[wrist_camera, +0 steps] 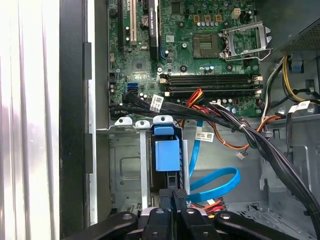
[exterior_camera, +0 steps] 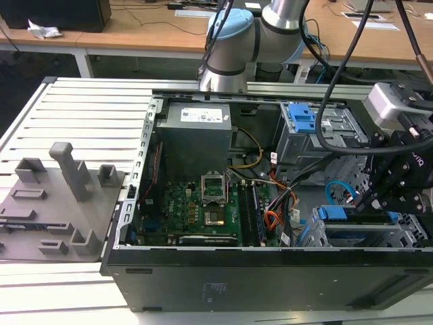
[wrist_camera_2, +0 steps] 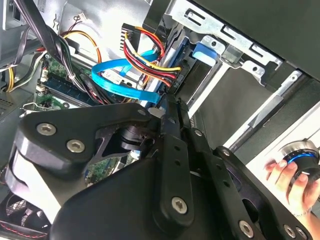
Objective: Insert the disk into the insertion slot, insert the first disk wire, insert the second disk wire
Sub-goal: 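Insert the second disk wire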
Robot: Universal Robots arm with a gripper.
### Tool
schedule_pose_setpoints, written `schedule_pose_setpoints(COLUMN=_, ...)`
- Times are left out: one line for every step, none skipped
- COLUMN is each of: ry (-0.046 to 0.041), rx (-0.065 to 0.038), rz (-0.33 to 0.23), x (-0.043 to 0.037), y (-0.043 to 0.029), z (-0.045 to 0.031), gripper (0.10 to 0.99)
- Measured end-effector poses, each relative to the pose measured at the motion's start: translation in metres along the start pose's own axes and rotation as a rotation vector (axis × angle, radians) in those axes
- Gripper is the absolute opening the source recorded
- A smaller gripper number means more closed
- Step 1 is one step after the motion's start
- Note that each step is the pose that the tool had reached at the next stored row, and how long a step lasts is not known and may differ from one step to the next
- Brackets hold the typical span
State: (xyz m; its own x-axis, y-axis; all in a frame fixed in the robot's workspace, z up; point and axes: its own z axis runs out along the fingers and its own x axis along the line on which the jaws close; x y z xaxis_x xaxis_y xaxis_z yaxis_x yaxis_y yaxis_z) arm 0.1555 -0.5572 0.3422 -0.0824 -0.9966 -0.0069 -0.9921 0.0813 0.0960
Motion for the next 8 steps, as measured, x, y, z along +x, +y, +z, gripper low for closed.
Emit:
schedule_pose_setpoints(ry=0.0, rx=0.0, rz=0.0, x=0.0, y=0.0, z=0.0, gripper=0.161)
schedule_pose_setpoints(ry=0.0001, rx=0.0, rz=0.0, x=0.0, y=0.0, z=0.0, gripper=0.161)
schedule_pose_setpoints(ry=0.0002, rx=0.0, rz=0.0, x=0.0, y=0.0, z=0.0, gripper=0.161)
schedule_pose_setpoints(ry=0.0, rx=0.0, rz=0.0, x=0.0, y=0.0, z=0.0001, gripper=0.173)
schedule_pose_setpoints(ry=0.0, rx=0.0, rz=0.0, x=0.0, y=-0.0001, z=0.0003, gripper=0.231)
schedule_pose_setpoints(ry=0.0, rx=0.0, rz=0.0, x=0.0, y=0.0, z=0.0002, gripper=0.231)
schedule_pose_setpoints(ry=-0.0011, rx=0.0, rz=0.0, x=-0.0001, y=0.0001, z=-0.0009, gripper=0.231)
schedule_pose_setpoints(ry=-0.0022, rx=0.0, rz=-0.002, x=0.0, y=0.0005, z=-0.0052, gripper=0.231)
